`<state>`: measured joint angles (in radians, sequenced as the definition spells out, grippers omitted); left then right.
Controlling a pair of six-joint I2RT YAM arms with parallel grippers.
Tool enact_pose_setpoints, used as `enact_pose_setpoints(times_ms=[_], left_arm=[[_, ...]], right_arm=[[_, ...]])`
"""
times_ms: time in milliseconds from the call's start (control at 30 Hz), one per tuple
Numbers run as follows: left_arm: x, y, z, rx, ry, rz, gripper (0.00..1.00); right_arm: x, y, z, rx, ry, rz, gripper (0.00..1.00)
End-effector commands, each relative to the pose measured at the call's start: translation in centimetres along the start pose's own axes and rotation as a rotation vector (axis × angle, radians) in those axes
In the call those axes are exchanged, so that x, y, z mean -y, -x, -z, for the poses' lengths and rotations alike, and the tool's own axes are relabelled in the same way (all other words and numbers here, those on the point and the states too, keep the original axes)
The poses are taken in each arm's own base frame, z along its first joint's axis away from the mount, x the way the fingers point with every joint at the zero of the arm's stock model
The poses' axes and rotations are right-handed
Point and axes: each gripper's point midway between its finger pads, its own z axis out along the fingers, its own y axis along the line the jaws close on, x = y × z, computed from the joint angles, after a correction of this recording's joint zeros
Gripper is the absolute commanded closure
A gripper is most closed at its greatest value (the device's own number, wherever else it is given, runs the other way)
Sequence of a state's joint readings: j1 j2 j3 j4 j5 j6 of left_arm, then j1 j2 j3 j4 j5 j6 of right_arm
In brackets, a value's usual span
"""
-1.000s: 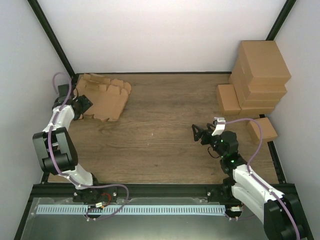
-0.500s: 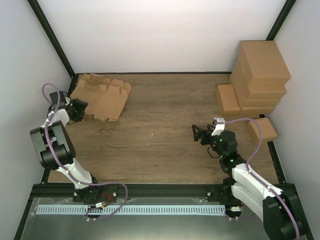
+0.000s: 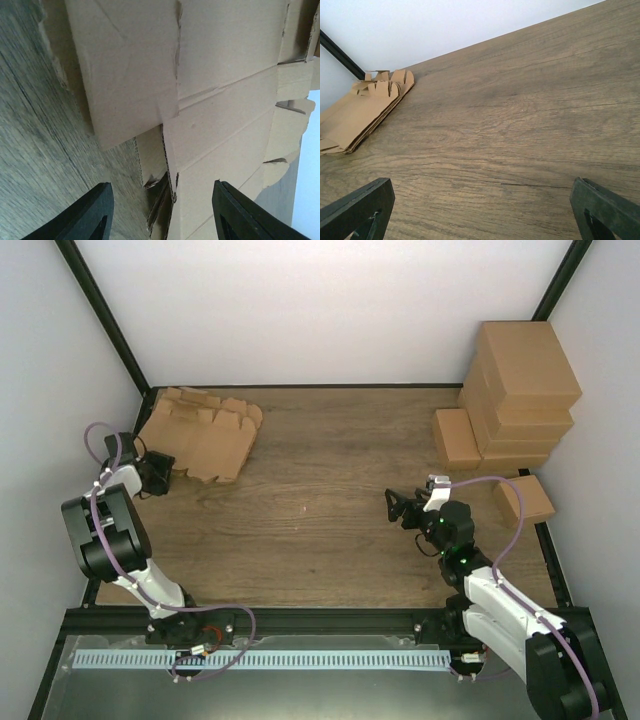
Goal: Fold the paper box
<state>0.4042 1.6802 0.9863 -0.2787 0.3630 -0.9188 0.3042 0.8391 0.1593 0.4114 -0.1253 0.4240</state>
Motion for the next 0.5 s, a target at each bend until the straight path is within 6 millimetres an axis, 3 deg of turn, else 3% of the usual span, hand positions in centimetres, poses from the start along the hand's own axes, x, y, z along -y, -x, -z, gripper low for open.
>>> enact_pose_setpoints(times_ms=[0,333,467], left_arm=[[0.8,0.4,0.0,0.011,-0.025,0.019,0.44],[1.6,0.8,-0.6,-0.002,-0.047,0.024,0.58],[1.9,0.8,-0.8,-0.01,-0.065,0.03,0.69]], right_arm=[[0.0,1.1,-0.1,0.032,-0.015,0.0,0.0],[0.0,1.1,-0.1,0.031,-0.015,0.0,0.0],[0.0,1.0,-0.1,0.026,-0.012,-0.001,0.0]])
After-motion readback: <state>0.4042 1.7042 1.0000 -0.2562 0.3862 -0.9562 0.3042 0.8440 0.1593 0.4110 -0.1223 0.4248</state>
